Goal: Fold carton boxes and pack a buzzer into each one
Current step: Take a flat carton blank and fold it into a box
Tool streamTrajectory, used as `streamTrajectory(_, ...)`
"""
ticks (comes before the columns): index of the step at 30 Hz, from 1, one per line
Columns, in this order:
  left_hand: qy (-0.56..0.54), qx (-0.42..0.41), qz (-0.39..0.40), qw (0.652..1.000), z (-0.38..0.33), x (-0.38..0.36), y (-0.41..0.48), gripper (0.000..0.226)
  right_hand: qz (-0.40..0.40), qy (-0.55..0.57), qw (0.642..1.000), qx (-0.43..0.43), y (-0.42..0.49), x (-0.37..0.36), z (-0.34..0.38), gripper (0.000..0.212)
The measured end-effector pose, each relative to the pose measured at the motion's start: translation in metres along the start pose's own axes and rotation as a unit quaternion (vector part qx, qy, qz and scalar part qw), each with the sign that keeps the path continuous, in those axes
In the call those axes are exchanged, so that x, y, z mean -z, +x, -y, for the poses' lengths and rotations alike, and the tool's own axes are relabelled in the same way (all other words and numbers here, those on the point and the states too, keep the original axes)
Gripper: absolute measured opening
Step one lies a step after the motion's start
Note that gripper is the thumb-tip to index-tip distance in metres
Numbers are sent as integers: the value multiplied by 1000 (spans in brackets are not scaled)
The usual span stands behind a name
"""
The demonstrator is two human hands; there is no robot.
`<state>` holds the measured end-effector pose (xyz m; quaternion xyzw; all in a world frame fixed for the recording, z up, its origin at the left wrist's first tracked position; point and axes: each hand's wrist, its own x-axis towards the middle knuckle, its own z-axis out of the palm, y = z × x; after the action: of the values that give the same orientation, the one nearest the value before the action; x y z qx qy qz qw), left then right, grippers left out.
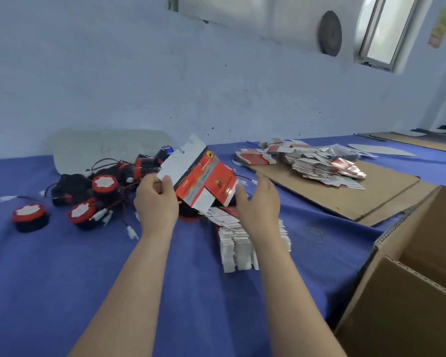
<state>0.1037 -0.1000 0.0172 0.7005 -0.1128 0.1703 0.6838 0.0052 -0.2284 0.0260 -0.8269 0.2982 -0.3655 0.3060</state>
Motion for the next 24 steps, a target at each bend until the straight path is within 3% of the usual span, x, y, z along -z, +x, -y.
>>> streamTrajectory(4, -4, -71, 48, 996, -17, 48, 13, 32, 61, 169, 982, 57, -3, -19, 43, 62)
streamTrajectory(8, -133, 10, 38, 990, -11, 99, 18, 11, 162, 227, 949, 144, -32, -59, 85, 57)
streamTrajectory(9, -156, 26, 25, 987, -5, 111, 18, 25, 190, 258, 935, 151, -43, -72, 94, 53)
streamTrajectory(10, -161, 27, 15, 986, 1, 122, 16, 41, 221, 300, 917, 145, -56, -86, 103, 45)
streamTrajectory(12, -151, 25, -1, 988, 17, 139, 13, 51, 281, 346, 886, 126, -80, -116, 117, 36)
streamTrajectory(17, -73, -9, -48, 996, 50, 167, 9, 33, 307, 378, 871, 69, -106, -160, 119, 36)
streamTrajectory(21, -47, -36, -18, 998, 56, 173, 12, 30, 343, 403, 848, 24, -106, -170, 108, 34)
streamTrajectory(24, -28, -46, -12, 998, 58, 164, 10, 22, 323, 418, 849, -13, -99, -169, 102, 22)
